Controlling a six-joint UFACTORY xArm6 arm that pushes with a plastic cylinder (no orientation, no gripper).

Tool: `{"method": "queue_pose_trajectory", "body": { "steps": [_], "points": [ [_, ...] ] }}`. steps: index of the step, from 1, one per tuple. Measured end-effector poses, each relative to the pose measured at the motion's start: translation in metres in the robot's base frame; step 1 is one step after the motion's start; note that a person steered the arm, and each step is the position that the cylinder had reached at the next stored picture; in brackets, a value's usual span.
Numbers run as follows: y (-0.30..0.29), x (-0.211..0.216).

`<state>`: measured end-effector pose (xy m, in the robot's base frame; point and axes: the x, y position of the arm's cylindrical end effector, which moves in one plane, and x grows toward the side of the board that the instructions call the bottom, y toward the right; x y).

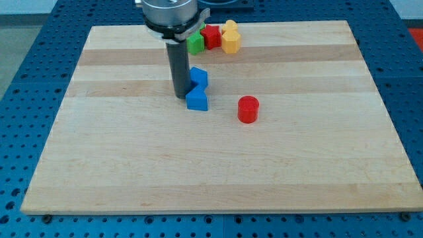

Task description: Push the red star and yellow hexagon to the centre

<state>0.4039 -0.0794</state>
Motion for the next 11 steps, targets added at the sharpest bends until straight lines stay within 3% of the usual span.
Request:
{"method": "queue_pose_trajectory", "body": {
  "steps": [1,3,6,9,11],
  "points": [
    [-0.035,0.000],
    [-0.039,-0.049],
    [0.023,-0.064],
    [0.038,-0.042],
    [0.134,-0.050]
  ]
}}
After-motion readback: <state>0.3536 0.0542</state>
